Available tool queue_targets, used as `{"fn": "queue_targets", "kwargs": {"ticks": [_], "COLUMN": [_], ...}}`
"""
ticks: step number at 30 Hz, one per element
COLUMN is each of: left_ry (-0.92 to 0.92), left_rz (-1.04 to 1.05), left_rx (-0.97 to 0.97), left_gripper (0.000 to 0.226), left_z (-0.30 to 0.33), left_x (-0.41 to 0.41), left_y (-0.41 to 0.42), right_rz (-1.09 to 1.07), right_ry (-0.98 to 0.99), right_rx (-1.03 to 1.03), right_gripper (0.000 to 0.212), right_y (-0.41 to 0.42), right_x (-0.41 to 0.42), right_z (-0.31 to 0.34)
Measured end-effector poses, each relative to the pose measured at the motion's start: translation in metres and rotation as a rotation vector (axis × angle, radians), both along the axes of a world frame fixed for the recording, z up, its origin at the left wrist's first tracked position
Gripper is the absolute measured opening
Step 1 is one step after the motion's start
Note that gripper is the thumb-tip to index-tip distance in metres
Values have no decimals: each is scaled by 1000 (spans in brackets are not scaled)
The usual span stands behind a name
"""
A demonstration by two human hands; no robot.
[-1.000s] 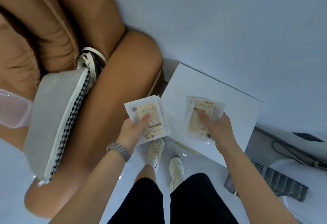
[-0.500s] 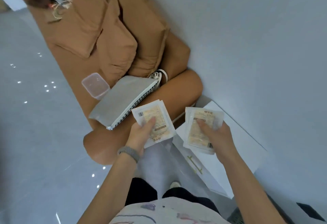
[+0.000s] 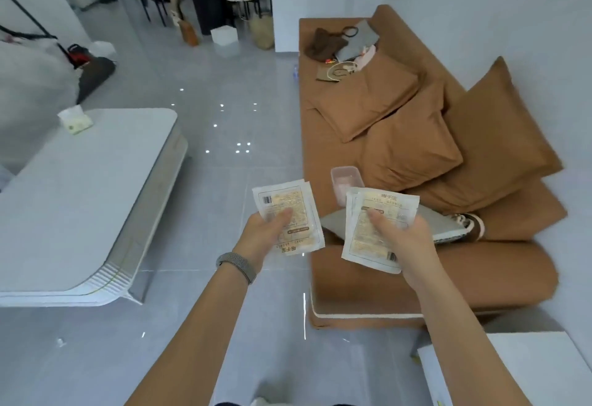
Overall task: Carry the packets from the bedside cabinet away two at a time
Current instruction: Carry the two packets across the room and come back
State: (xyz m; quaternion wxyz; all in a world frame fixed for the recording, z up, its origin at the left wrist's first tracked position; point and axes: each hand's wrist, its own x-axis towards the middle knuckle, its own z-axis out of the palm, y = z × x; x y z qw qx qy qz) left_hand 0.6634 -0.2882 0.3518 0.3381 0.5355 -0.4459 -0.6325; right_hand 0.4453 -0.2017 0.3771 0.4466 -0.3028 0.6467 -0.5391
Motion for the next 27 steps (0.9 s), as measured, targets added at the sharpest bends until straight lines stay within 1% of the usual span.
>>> {"fn": "queue_targets", "kwargs": {"ticks": [5,8,10,13,17,21,25,27], "left_ry": [-38,-29,-25,-32,-25,-10,30,42], "left_rz": [160,249,260,275,297,319,418,458], "left_rx": [-37,-26,-37,-22,-39,-87,-87,-90], "left_gripper": [11,12,13,13,11,11,12,12], "left_z": [4,-3,-5,-8,-5,2,8,10], "left_x": [120,163,181,195,197,196,201,208], "left_y": [-41,-61,-77,-114,-183,-262,-331,-359], "right_rz": [129,171,196,191,203,279,387,453], "right_ry": [-8,-16,-15,18,39,57,67,103], "right_rx": [-23,32,53,41,19,-10,-5,-9], "right_gripper": [16,18,21,22,21,18,11,8], "right_y": [-68,-98,-121,-166,-246,-343,-436,-476], "right_x": [104,141,156,164,168,171,181,188], "right_z": [-3,-12,-14,-11,-7,-3,5,8]}}
